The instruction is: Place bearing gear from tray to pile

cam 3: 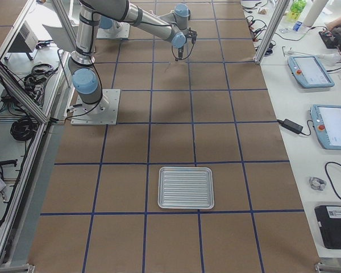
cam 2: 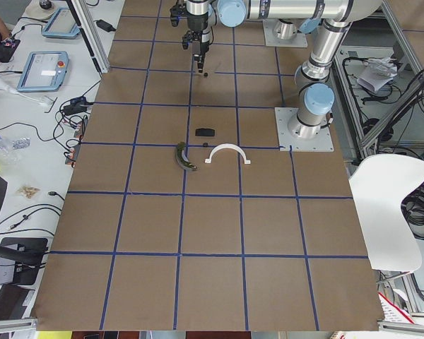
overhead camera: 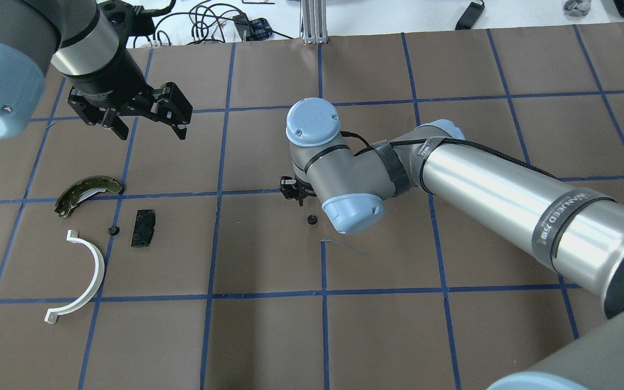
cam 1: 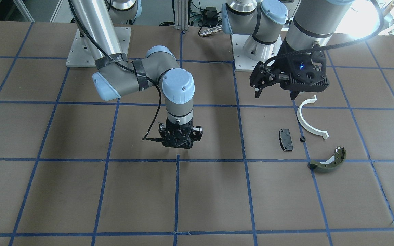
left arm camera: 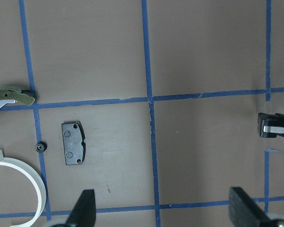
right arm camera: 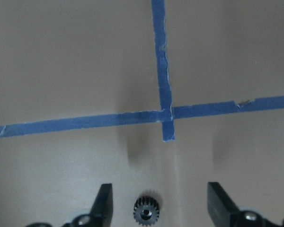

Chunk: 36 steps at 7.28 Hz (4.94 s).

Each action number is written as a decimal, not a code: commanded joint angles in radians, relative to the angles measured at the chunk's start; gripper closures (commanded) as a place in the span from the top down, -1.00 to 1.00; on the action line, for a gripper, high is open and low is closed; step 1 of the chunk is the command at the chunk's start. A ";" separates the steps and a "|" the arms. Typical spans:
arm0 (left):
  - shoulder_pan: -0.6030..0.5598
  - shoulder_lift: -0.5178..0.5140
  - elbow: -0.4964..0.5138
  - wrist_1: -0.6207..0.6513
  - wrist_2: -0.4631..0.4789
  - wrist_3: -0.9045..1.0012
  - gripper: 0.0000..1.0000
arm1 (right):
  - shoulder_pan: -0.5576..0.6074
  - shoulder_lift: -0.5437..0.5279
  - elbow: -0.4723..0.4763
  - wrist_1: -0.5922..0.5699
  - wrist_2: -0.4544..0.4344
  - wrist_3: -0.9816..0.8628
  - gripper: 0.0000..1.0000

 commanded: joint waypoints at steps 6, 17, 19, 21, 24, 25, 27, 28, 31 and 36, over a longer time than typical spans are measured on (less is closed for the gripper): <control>-0.174 -0.121 -0.020 0.124 -0.010 -0.230 1.00 | -0.373 -0.230 0.000 0.297 -0.005 -0.505 1.00; -0.399 -0.471 -0.244 0.684 -0.007 -0.386 1.00 | -0.432 -0.463 -0.192 0.638 -0.005 -0.677 1.00; -0.428 -0.481 -0.244 0.692 0.002 -0.414 1.00 | -0.438 -0.468 -0.182 0.597 0.006 -0.757 1.00; -0.432 -0.481 -0.244 0.690 0.006 -0.435 0.88 | -0.438 -0.474 -0.190 0.603 -0.007 -0.745 1.00; -0.431 -0.483 -0.244 0.690 0.004 -0.418 -0.34 | -0.435 -0.475 -0.182 0.612 -0.003 -0.713 1.00; -0.429 -0.480 -0.244 0.690 0.004 -0.422 -0.49 | -0.435 -0.477 -0.182 0.612 -0.013 -0.688 1.00; -0.429 -0.480 -0.242 0.690 0.001 -0.425 -0.91 | -0.435 -0.475 -0.176 0.613 -0.013 -0.610 1.00; -0.429 -0.480 -0.241 0.690 -0.001 -0.425 -1.00 | -0.435 -0.475 -0.170 0.612 -0.013 -0.610 1.00; -0.422 -0.462 -0.233 0.689 -0.007 -0.419 -1.00 | -0.435 -0.477 -0.170 0.612 -0.014 -0.610 1.00; -0.310 -0.367 -0.040 0.336 -0.008 -0.331 -1.00 | -0.435 -0.477 -0.170 0.613 -0.016 -0.610 1.00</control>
